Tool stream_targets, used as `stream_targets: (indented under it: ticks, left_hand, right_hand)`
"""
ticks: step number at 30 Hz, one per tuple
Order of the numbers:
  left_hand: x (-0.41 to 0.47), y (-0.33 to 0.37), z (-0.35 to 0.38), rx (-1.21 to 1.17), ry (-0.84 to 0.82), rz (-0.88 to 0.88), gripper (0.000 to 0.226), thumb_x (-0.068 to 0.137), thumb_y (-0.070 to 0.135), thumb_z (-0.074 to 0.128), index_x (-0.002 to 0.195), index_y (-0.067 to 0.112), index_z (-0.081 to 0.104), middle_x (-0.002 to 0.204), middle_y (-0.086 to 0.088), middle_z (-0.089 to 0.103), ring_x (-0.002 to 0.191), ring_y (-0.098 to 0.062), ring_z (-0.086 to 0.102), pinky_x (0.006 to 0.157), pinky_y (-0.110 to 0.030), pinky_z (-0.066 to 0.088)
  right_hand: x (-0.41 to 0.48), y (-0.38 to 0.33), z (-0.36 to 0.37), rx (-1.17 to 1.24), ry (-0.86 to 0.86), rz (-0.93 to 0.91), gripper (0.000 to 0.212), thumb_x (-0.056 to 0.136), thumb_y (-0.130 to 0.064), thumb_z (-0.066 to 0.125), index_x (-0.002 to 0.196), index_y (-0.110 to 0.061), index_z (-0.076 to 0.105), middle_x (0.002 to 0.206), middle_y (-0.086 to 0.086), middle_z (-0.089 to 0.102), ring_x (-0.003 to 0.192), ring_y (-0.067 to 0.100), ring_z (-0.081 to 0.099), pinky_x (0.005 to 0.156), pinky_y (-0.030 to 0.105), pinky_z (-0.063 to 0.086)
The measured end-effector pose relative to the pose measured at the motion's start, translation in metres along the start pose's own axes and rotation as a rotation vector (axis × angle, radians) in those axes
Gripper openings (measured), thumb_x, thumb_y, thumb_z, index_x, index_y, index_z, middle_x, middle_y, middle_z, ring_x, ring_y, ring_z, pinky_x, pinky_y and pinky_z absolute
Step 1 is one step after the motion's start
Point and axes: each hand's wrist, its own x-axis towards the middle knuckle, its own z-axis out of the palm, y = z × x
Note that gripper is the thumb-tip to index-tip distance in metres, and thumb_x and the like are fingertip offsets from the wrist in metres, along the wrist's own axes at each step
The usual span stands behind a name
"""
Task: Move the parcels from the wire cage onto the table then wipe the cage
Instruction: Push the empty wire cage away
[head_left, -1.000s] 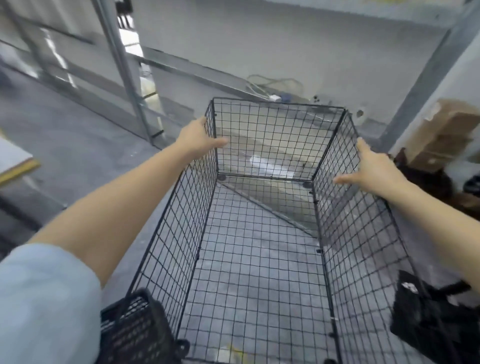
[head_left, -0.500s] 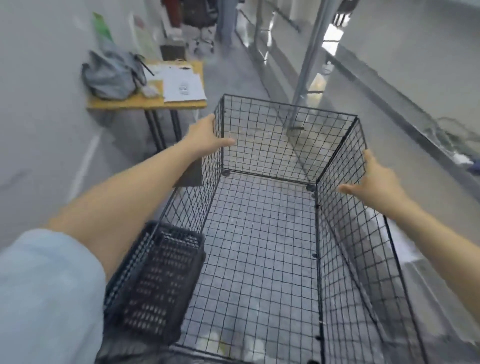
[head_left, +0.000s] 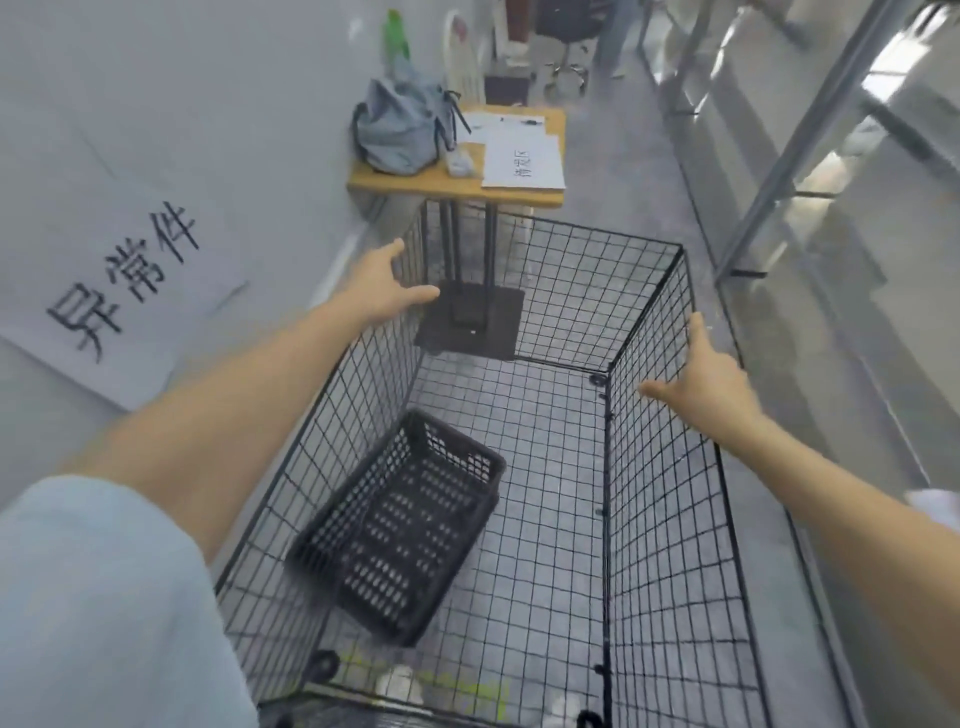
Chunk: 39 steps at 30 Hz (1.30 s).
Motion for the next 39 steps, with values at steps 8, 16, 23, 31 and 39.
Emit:
stream_targets:
  ticks: [8,16,23,31,39]
  left_hand:
    - [0.047,-0.071,-0.018,-0.028,-0.097,-0.020,0.084,0.084,0.034,0.069,0.151,0.019,0.020,0.146,-0.018,0.037,0.097,-0.035,0.064,0.081,-0.039,0.053]
    - [0.099,-0.121,0.009,-0.048,-0.208,0.023,0.085,0.084,0.032,0.070,0.151,0.017,0.020,0.128,-0.025,0.053,0.104,-0.038,0.060,0.083,-0.042,0.051]
    - [0.136,-0.179,0.052,-0.123,-0.178,-0.030,0.080,0.083,0.026,0.072,0.149,0.015,0.028,0.083,-0.004,0.051,0.071,-0.010,0.048,0.063,-0.011,0.041]
    - [0.171,-0.236,0.091,-0.138,-0.180,-0.066,0.077,0.083,0.026,0.071,0.148,0.019,0.030,0.086,-0.010,0.049,0.068,-0.010,0.044,0.060,-0.015,0.038]
    - [0.199,-0.304,0.121,-0.170,-0.165,-0.136,0.072,0.080,0.037,0.073,0.143,0.034,0.038,0.082,-0.003,0.049,0.072,-0.011,0.045,0.072,-0.022,0.040]
  right_hand:
    - [0.005,-0.049,0.082,0.025,-0.031,0.074,0.101,0.082,-0.037,0.074,0.151,-0.021,0.002,0.066,0.009,0.060,0.069,0.029,0.061,0.062,0.039,0.050]
    - [0.012,-0.055,0.160,0.071,-0.013,0.189,0.108,0.081,-0.036,0.075,0.150,-0.027,-0.006,0.081,0.014,0.065,0.078,0.035,0.063,0.072,0.047,0.054]
    - [0.027,-0.061,0.213,0.120,-0.074,0.196,0.102,0.087,-0.027,0.070,0.151,-0.023,-0.010,0.067,0.005,0.054,0.059,0.020,0.055,0.059,0.036,0.047]
    - [0.049,-0.060,0.283,0.155,-0.146,0.203,0.106,0.089,-0.027,0.068,0.150,-0.026,-0.018,0.090,0.019,0.068,0.058,0.025,0.062,0.054,0.041,0.054]
    - [0.053,-0.065,0.352,0.231,-0.180,0.191,0.109,0.089,-0.027,0.066,0.146,-0.031,-0.026,0.143,0.020,0.043,0.089,0.034,0.065,0.078,0.046,0.054]
